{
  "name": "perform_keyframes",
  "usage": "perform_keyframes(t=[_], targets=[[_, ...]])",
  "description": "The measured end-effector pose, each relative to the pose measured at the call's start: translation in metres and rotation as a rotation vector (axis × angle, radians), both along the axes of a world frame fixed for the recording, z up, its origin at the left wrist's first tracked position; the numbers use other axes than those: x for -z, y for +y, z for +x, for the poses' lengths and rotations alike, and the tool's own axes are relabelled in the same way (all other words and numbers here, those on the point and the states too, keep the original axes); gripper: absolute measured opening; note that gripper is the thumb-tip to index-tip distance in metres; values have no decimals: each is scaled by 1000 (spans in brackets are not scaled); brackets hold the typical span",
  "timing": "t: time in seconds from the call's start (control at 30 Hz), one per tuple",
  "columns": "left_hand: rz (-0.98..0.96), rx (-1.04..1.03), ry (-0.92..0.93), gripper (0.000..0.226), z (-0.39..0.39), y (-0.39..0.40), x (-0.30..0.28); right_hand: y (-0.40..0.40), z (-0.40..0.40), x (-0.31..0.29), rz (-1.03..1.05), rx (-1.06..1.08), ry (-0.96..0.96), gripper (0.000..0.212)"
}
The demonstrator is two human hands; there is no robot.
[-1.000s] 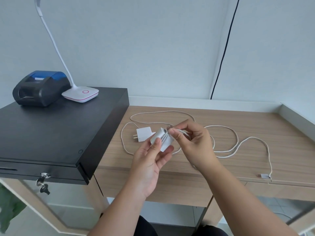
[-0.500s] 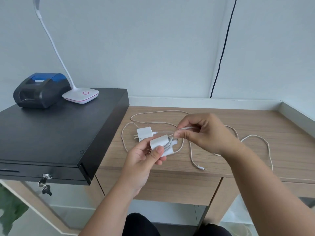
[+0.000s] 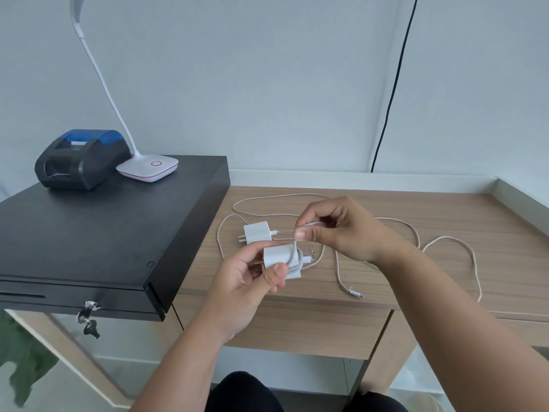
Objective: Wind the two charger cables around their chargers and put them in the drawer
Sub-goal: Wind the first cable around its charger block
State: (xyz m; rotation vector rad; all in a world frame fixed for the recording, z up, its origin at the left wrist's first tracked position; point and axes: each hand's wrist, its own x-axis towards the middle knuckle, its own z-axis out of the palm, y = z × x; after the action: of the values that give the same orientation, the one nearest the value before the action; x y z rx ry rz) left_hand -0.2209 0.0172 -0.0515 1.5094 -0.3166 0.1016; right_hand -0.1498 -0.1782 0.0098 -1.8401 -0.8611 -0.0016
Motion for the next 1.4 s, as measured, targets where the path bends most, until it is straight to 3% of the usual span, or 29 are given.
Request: perform_keyframes(t=[0.13, 0.27, 0.43, 0.6, 0.7, 0.87, 1.03, 1.1, 1.2, 1.4], targets=[[-52, 7, -55, 42, 1, -2, -1, 6, -4, 15, 163, -48, 159, 15], [-155, -53, -78, 43, 11, -8, -8, 17, -7, 41, 291, 61, 245, 22], [-219, -141, -74, 38, 32, -16, -17, 22, -16, 56, 28, 381, -166, 20], [-201, -211, -52, 30, 46, -25, -12, 18, -21, 47, -347, 457, -416, 26], [-60, -301, -93, 30, 53, -25, -5, 13, -23, 41, -468, 419, -423, 31], [445, -396, -277, 26, 53, -20, 5, -4, -19, 17, -609, 436, -522, 25], [625, -198, -227, 30, 51, -13, -5, -16, -7, -6, -577, 332, -566, 19], [586, -67, -190, 30, 48, -11, -12, -21, 0, -7, -472, 264, -501, 17], [399, 93, -167, 31, 40, -9, -22, -28, 3, -10, -170, 177, -158, 17], [105, 167, -204, 35, 31, -18, -26, -16, -1, 6, 107, 36, 205, 34]])
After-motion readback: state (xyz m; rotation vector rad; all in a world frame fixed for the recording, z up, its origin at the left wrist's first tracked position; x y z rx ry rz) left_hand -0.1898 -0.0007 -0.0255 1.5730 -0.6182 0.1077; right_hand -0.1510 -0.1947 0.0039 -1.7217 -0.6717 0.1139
